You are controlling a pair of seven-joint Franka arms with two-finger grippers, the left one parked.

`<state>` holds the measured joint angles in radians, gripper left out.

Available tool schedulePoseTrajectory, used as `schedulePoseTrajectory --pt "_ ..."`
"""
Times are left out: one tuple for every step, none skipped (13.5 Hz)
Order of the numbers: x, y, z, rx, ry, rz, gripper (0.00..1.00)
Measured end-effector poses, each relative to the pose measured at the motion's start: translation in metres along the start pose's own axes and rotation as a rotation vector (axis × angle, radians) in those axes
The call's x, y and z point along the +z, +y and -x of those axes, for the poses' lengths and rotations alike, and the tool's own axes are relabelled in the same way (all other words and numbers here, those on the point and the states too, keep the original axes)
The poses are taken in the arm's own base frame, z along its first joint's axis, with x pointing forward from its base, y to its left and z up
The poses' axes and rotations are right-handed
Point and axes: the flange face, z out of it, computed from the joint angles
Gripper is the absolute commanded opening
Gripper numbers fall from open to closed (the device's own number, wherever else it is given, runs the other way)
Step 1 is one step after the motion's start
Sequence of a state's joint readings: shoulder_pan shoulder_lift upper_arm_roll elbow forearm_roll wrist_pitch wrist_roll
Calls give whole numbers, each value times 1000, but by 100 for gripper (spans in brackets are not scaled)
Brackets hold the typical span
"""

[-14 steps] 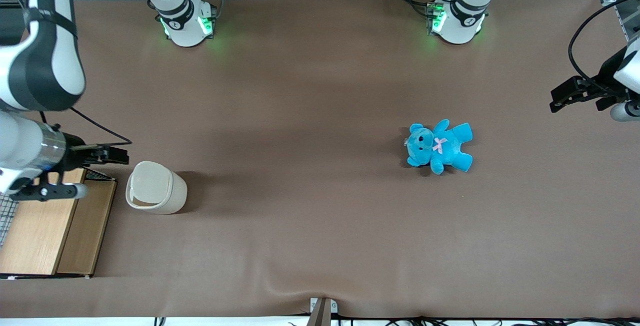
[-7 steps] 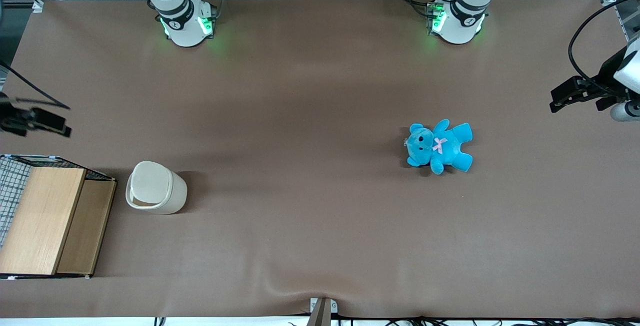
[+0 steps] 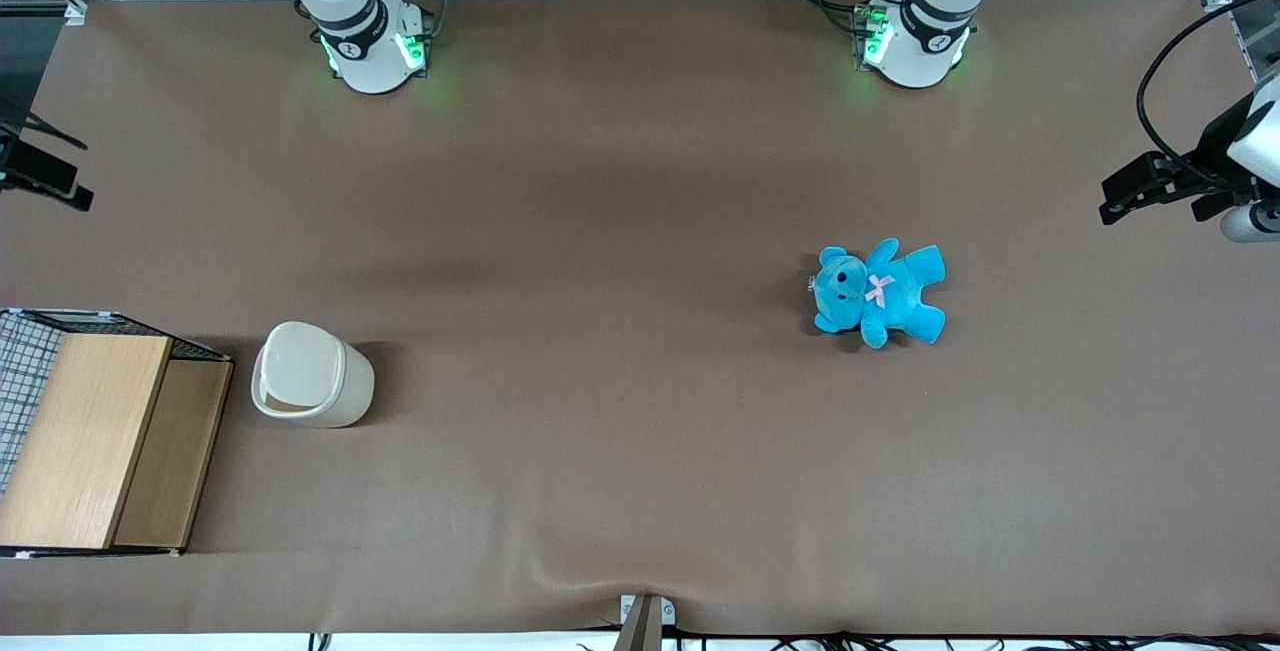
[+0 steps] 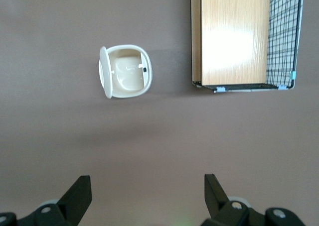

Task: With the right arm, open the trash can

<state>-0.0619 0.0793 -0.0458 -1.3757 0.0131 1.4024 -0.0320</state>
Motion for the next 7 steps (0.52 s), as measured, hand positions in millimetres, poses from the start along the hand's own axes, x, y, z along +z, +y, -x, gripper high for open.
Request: schedulePoseTrajectory --pt "1 -1 7 -1 -6 -1 100" --pt "3 0 11 -1 -11 -2 100" --pt "5 0 13 -1 -14 -2 100" --pt "8 0 12 -1 -17 -3 100" --pt "11 0 12 -1 -20 -3 100" --pt "12 -1 11 -2 -20 -3 100" --pt "12 -1 11 -3 -20 -3 100"
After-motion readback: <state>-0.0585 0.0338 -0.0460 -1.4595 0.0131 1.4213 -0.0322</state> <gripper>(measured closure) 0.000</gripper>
